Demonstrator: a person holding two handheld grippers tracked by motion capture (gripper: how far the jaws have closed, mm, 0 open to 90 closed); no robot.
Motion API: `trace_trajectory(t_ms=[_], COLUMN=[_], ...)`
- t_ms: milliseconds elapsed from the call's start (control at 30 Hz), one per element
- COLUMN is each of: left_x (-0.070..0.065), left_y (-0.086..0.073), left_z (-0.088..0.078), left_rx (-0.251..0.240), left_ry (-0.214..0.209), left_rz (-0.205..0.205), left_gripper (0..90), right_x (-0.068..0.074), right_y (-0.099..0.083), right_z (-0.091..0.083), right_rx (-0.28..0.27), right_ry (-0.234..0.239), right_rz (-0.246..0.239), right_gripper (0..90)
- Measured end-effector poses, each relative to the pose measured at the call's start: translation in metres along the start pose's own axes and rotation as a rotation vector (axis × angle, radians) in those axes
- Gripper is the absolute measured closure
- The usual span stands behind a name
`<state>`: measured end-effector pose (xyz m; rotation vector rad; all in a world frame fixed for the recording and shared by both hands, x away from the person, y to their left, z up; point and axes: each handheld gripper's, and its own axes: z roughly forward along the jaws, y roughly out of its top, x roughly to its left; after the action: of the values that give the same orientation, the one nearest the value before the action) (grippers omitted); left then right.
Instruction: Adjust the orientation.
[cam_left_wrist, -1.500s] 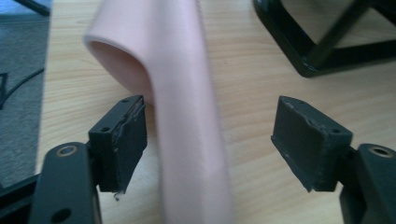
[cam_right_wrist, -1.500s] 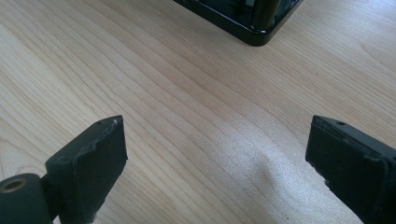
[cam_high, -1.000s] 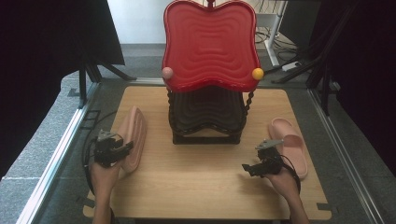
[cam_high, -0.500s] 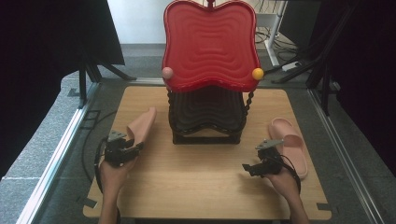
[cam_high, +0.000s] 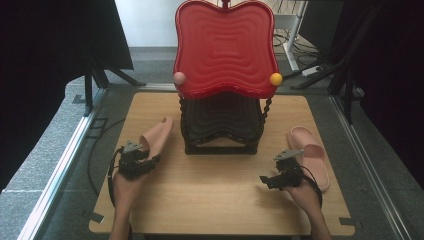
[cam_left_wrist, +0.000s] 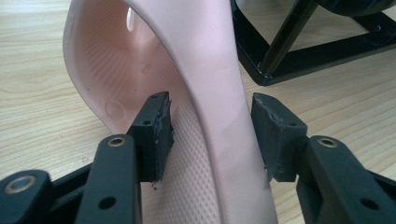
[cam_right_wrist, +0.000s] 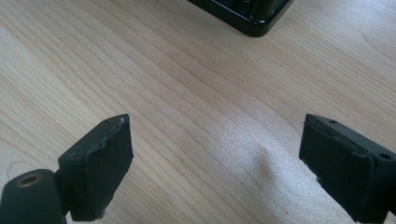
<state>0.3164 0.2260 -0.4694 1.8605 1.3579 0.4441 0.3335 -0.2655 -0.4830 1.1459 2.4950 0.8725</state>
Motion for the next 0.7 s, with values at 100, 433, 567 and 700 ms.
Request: trace_trajectory(t_ms=[100, 433, 567, 700], left_x=[0.0, -0.007, -0.01, -0.013], left_y=[0.0, -0.002, -0.002, -0.002], left_z=[0.002, 0.012, 0.017, 0.021], left_rx=[0.004, 0.046, 0.077, 0.093], left_ry=[-0.001, 0.013, 0.035, 0.091], left_rz=[-0.001, 0.019, 0.036, 0.069], left_gripper=[46.6, 37.0, 31.2, 29.4], right_x=[0.0, -0.001, -0.001, -0.001], right_y=[0.0, -0.001, -0.001, -0.001], right_z=[0.0, 0.0, 0.0, 0.0], right_rx=[0.003, 0.005, 0.004, 0.004], right_ry=[0.0, 0.002, 0.001, 0.002], right_rz=[0.0, 0.003, 0.005, 0.004], right_gripper=[10.6, 11.0, 11.2, 11.3])
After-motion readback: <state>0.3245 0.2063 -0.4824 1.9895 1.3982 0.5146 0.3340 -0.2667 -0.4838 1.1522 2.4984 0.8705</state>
